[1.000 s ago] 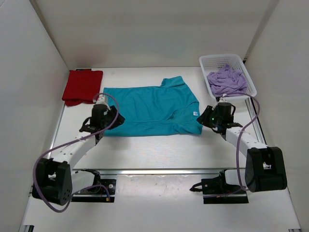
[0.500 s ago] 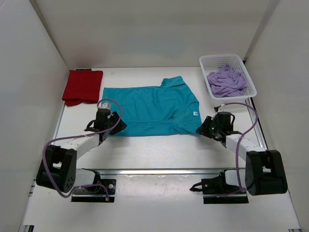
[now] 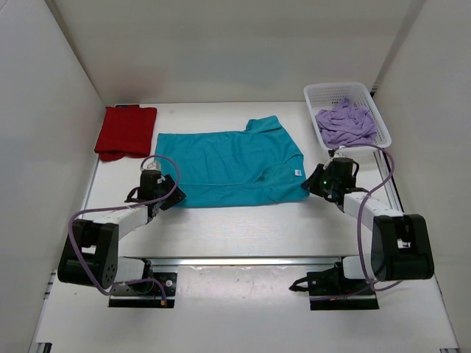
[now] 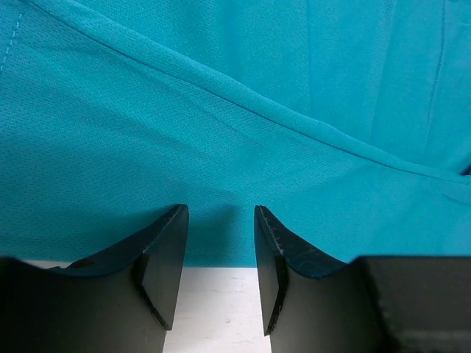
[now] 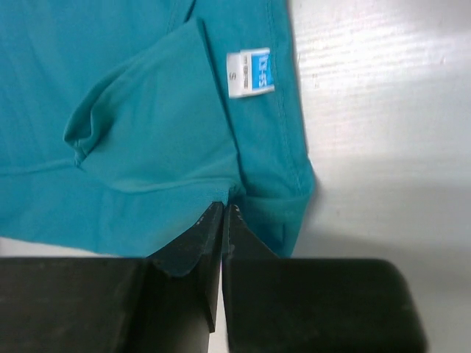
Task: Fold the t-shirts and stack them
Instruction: Fold the flattened tshirt in 1/3 of the way
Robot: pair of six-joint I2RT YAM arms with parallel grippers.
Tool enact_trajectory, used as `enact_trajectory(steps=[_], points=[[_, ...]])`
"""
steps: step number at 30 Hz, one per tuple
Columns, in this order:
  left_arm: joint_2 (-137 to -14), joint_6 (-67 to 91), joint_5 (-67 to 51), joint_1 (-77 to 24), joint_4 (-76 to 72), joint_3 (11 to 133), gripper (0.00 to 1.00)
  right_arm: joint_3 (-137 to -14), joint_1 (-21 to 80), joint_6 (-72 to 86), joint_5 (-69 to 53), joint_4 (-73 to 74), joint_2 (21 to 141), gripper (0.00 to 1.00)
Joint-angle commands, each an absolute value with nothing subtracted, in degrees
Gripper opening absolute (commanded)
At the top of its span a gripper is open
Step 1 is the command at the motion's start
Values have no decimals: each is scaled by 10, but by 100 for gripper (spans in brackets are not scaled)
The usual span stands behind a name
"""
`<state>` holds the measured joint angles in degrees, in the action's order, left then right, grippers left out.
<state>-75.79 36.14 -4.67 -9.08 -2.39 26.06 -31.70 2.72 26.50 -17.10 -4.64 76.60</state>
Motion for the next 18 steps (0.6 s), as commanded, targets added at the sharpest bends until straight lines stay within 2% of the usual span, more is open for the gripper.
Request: enact_trajectory(steps=[1, 12, 14, 16, 18], points=[[-751, 352, -54, -87, -26, 252, 52, -358, 25, 245, -179, -77, 802, 0], [-742, 341, -38, -72, -10, 253, 52, -372, 2, 237, -171, -74, 854, 1], [-738, 352, -52, -67, -12, 250, 53, -357, 6, 237, -142, -69, 840, 9], [-729, 353, -59, -69, -11, 249, 54, -349, 9, 236, -153, -63, 818, 23], [-702, 353, -55, -81, 0, 251, 54, -355, 11, 240, -148, -52, 799, 31]])
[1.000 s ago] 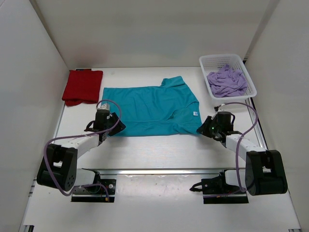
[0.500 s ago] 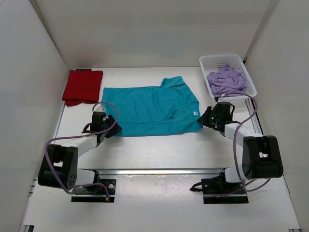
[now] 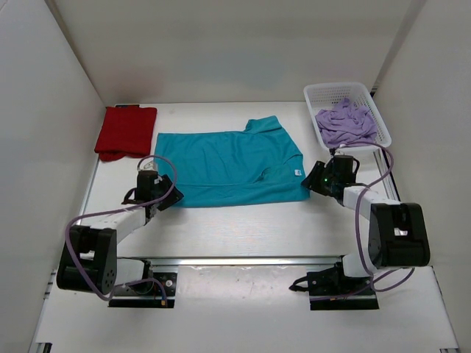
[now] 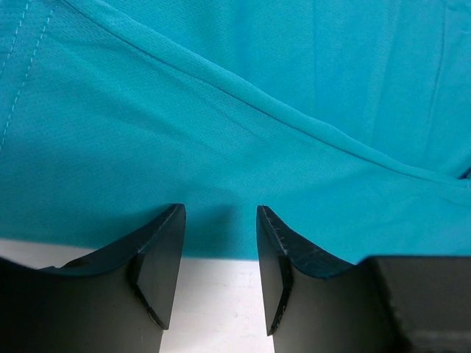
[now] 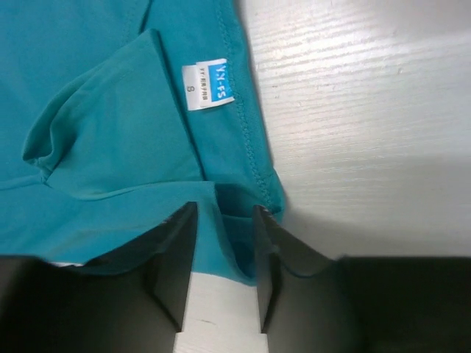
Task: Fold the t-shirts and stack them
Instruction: Fold the flattened tshirt in 1/3 of the way
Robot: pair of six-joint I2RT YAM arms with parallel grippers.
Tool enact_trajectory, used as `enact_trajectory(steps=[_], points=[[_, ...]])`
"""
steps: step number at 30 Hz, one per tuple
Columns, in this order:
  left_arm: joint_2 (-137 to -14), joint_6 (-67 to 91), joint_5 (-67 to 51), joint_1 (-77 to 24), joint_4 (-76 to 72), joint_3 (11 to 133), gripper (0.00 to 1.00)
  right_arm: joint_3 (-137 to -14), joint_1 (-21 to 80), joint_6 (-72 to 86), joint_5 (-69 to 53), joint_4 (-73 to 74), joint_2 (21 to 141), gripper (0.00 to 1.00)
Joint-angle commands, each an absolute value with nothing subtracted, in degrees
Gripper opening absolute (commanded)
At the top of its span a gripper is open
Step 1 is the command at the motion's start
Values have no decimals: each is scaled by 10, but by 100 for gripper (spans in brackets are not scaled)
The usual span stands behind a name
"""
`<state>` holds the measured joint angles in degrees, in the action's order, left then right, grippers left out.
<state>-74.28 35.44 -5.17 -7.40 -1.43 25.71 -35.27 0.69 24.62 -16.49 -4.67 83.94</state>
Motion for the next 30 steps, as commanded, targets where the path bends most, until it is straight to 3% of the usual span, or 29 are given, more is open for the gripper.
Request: enact_trajectory(steps=[1, 4, 7, 9, 11, 12, 13, 17, 20, 30], points=[[-686, 352, -48, -92, 0, 257, 55, -364, 14, 238, -140, -37, 782, 36], [-652, 352, -28, -119, 36, 272, 56, -399, 45, 237, -102, -10, 736, 41], [-645, 362, -25, -159, 30, 288, 56, -437, 91, 222, -76, 21, 732, 37], [-657, 370, -16, -190, 19, 305, 56, -443, 114, 222, -97, 4, 759, 21], [-685, 381, -17, -216, 6, 310, 56, -479, 138, 226, -118, 3, 800, 11], [-694, 388, -26, -231, -16, 313, 55, -502, 156, 223, -115, 6, 829, 11], [-710, 390, -21, -243, -25, 314, 55, -520, 176, 221, -111, 5, 840, 13], [-738, 403, -26, -266, -55, 317, 55, -571, 209, 221, -104, 8, 913, 36], [-748, 407, -32, -285, -69, 302, 55, -600, 228, 222, -106, 17, 958, 43], [-724, 418, -38, -287, -94, 260, 54, -604, 250, 249, -54, 25, 1011, 42]])
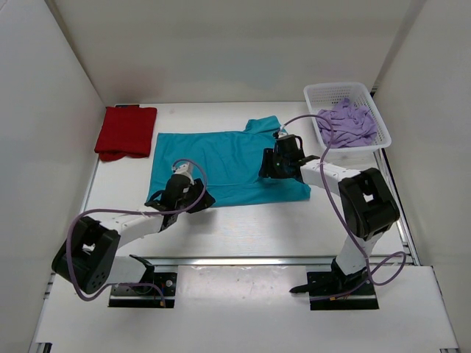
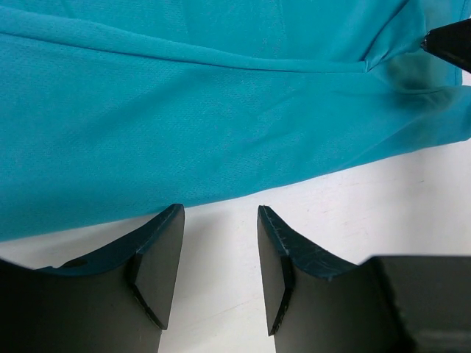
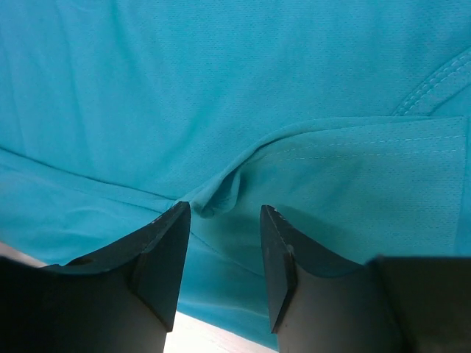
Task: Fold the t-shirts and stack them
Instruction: Fold the flattened tshirt in 1/3 of the way
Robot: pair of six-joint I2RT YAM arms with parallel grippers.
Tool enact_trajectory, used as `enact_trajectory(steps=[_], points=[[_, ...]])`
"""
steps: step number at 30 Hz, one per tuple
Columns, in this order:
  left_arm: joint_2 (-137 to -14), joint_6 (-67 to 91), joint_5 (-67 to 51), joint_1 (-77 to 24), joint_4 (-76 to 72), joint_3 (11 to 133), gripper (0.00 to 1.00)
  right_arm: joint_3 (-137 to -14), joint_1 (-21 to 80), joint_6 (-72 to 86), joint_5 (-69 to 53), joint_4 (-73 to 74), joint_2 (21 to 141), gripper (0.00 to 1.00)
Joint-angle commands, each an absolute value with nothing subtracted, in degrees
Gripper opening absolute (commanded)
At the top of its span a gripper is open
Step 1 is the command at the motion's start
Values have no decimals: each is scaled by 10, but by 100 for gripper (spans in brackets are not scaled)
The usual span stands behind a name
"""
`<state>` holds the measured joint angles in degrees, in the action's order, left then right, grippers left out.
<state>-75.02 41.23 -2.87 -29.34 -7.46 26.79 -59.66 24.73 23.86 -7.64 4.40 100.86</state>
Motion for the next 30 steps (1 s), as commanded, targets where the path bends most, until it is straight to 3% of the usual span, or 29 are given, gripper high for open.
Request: enact_trajectory(steps=[1, 7, 15, 26, 30], points=[[-720, 417, -40, -287, -96, 255, 55, -614, 249, 247, -58, 29, 1018, 42], [-716, 416, -44, -275, -105, 247, 55, -662, 249, 251, -83, 65, 1066, 37], [-713, 415, -47, -273, -112, 235, 55, -672, 242, 256, -87, 50, 1064, 0], [-703, 423, -51, -271, -118, 225, 56, -729, 268, 237, -63, 83, 1084, 0], [-697, 422, -50, -270, -114, 223, 55, -747, 265, 235, -60, 93, 1099, 7]])
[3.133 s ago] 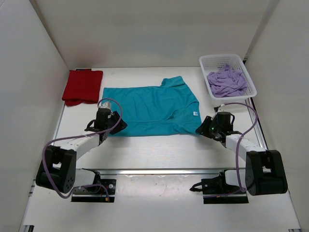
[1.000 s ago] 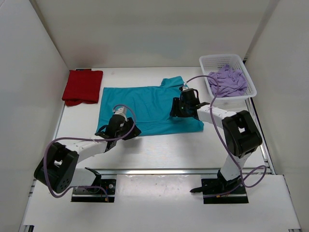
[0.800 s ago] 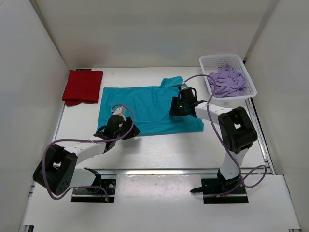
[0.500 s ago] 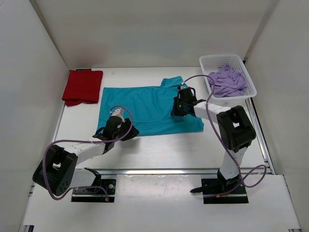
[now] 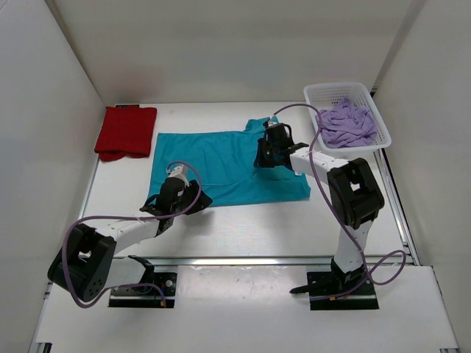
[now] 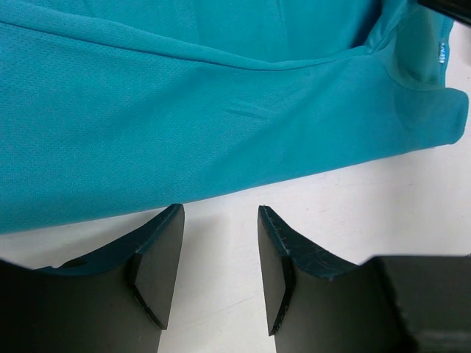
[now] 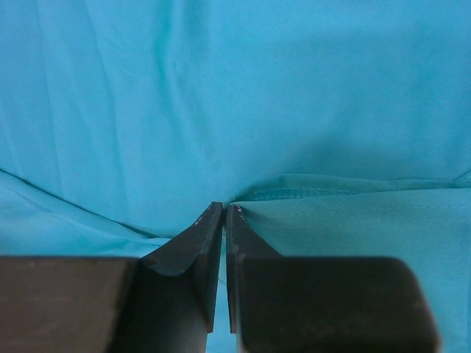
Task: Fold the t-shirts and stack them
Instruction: Fold the flattened tshirt in 1/3 of the way
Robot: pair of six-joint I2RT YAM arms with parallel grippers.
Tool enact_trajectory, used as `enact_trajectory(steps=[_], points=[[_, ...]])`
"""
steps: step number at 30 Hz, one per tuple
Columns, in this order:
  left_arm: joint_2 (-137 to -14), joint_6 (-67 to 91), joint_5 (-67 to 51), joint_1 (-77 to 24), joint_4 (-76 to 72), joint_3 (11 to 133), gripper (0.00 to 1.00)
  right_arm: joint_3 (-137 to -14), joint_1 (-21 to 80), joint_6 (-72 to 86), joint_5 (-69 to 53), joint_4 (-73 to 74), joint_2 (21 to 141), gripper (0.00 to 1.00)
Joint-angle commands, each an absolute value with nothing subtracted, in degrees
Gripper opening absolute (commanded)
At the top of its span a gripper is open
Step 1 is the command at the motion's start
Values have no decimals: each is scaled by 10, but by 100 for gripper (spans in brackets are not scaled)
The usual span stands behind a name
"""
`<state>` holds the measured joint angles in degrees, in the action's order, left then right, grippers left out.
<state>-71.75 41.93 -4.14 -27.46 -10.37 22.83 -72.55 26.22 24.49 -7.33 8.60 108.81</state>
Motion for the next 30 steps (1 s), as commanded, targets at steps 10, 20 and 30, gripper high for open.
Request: enact_trajectory(steps=[10, 20, 30], points=[[-683, 423, -51, -268, -105, 223, 55, -778, 271, 207, -64, 122, 1094, 44], [-682, 428, -47, -276, -106, 222, 56, -653, 258, 221, -49, 62, 1008, 0], [-685, 423, -49, -260, -111, 217, 56, -706, 277, 211, -72, 82, 1082, 0]])
